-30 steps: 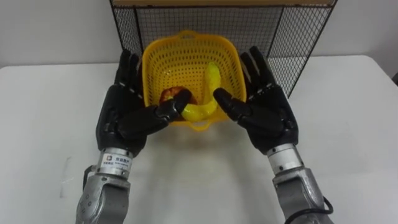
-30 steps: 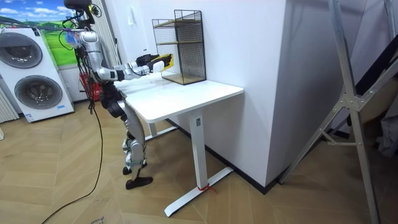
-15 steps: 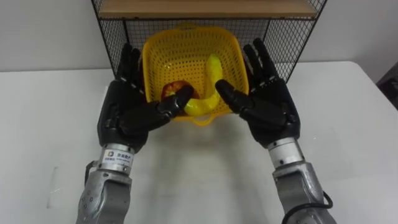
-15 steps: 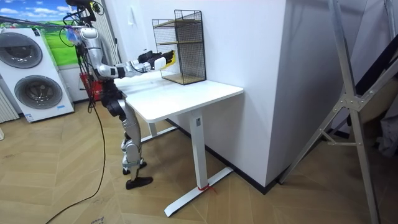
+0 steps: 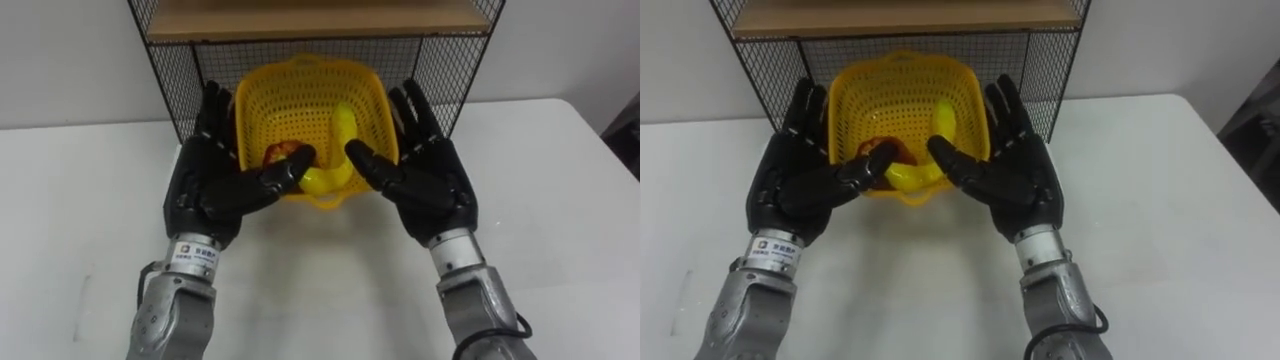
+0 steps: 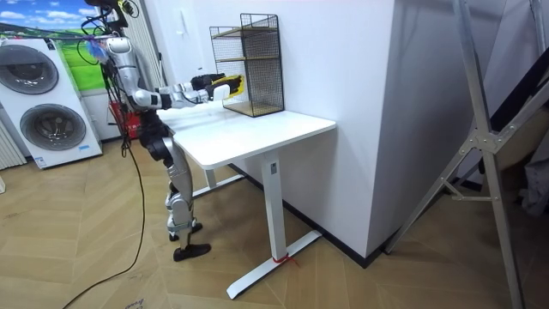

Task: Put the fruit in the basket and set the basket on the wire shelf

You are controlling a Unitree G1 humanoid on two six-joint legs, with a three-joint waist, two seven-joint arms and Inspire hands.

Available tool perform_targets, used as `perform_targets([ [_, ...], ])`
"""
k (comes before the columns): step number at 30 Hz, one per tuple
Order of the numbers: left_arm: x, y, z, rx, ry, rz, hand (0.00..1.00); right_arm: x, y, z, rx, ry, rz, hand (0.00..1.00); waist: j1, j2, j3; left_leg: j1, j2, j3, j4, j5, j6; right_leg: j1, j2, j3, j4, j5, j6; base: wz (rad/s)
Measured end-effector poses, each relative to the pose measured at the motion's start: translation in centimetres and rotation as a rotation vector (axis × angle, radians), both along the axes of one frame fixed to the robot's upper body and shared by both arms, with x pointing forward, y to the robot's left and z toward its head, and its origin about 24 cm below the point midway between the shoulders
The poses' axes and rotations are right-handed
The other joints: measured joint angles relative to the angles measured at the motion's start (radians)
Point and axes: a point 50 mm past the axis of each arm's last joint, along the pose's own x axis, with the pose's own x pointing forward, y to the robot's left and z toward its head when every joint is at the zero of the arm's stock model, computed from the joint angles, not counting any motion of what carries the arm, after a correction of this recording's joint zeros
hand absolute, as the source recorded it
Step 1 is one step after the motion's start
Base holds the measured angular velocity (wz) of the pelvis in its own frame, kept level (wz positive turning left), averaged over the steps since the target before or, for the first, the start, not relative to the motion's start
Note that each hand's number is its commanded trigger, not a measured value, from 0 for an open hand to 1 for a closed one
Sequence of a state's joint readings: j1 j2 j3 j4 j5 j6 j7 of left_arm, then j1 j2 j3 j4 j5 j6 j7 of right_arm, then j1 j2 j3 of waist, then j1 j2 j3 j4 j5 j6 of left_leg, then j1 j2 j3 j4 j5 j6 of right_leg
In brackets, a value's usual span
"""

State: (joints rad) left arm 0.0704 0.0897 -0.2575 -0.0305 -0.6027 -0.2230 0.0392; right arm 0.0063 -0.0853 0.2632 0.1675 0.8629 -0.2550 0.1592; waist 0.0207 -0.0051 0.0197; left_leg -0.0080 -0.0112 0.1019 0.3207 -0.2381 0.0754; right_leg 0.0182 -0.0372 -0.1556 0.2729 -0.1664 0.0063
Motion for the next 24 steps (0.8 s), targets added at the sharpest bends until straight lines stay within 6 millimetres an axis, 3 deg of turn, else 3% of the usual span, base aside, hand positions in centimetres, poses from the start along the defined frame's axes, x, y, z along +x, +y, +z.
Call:
perform_targets([
  [6, 2.7, -0.5, -0.4, 0.061, 0.044, 0.024, 0.00, 2.1, 0.4, -0.7, 0.008, 0.079, -0.020, 0.00, 0.006, 0.006, 0.0048, 0.024, -0.001, 0.002, -0.035, 0.021, -0.002, 0.028, 0.006, 0.004, -0.042, 0.022, 0.000, 0.00],
  [12, 3.7, -1.0, -2.0, 0.067, 0.174, 0.077, 0.00, 3.1, 0.8, -1.1, -0.024, 0.167, -0.027, 0.00, 0.012, 0.012, 0.0077, 0.049, -0.001, 0.000, -0.056, 0.032, -0.003, 0.055, 0.004, -0.010, -0.062, 0.031, -0.002, 0.03],
  [20, 6.3, -1.2, -0.5, 0.079, 0.195, 0.098, 0.00, 6.2, 1.3, 0.5, -0.063, 0.184, -0.034, 0.00, 0.010, 0.017, 0.0094, 0.070, -0.003, -0.005, -0.068, 0.038, -0.004, 0.080, 0.005, -0.014, -0.079, 0.038, -0.003, 0.01],
  [24, 7.1, -1.4, -0.6, 0.073, 0.256, 0.115, 0.00, 7.0, 1.5, 1.0, -0.078, 0.227, -0.041, 0.00, 0.012, 0.027, 0.0040, 0.073, -0.002, -0.009, -0.070, 0.040, -0.005, 0.088, 0.005, -0.025, -0.088, 0.043, -0.004, 0.03],
])
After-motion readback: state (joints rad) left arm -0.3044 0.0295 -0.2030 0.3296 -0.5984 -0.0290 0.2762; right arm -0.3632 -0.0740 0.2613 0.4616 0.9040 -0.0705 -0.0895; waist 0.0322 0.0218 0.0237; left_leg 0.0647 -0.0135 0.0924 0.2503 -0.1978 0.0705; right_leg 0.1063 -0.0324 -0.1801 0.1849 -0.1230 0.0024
